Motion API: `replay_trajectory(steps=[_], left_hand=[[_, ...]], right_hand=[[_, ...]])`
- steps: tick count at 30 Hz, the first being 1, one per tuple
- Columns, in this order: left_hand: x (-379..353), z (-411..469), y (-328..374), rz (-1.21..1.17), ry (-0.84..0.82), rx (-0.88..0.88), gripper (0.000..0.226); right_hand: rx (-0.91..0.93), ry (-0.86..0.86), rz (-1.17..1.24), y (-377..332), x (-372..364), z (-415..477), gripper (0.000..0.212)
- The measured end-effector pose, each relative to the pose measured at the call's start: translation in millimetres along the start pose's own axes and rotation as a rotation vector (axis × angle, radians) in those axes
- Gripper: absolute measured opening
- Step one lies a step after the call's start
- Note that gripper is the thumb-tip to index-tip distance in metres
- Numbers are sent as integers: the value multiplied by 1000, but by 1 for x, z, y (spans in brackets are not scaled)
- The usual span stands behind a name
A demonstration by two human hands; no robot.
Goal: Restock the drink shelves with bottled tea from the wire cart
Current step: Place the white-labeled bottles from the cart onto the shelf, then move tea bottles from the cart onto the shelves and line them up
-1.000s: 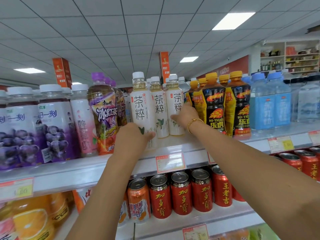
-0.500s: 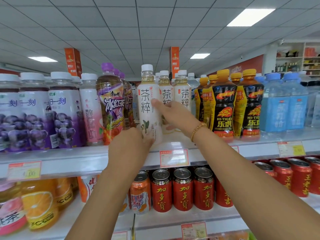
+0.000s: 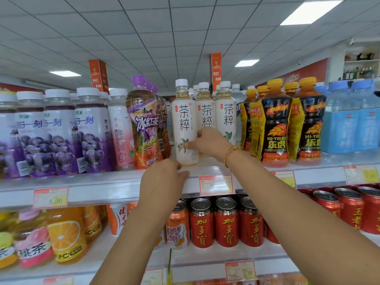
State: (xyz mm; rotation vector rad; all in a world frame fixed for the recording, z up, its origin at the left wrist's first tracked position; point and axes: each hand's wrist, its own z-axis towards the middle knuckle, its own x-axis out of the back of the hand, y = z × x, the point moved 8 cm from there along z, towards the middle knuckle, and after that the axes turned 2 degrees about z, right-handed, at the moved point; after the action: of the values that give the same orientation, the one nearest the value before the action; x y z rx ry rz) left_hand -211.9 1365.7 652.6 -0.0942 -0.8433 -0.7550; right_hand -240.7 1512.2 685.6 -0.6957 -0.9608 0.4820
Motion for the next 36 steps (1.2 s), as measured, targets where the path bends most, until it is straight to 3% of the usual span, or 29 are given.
replay_trajectory(steps=[10,12,15,17,19,22,26,29,33,36], left_hand=[[1,-3,4,-24,23,-12,35],[5,-10,9,-79,110,-32,33],[13,-38,33,-292,312,-156,21],[-5,-64,56,-455,274,-198,36],[-44,-94,89,-571,116,-265,46],[-125,-149,145,-667,-191,-351,48],[-238,-243,221,-813,-683,-290,41],[-302,-320,277,-888,-959,-253,15],[-376,-408,341,-798,-1121,-315,16],[-439,-465,378,-721,-1160,-390,36]], right_hand=[[-48,77,-28,-1,-1,-1,28],[-11,116,-91,-7,9,-16,40],[121,220,-95,-12,42,-67,33],[170,302,-53,6,69,-116,30],[115,339,-32,47,89,-171,35],[-159,319,-24,152,103,-248,34],[-662,397,18,323,121,-380,27],[-1004,567,15,432,137,-508,15],[-1367,719,32,527,144,-653,20],[-1543,707,9,587,140,-729,15]])
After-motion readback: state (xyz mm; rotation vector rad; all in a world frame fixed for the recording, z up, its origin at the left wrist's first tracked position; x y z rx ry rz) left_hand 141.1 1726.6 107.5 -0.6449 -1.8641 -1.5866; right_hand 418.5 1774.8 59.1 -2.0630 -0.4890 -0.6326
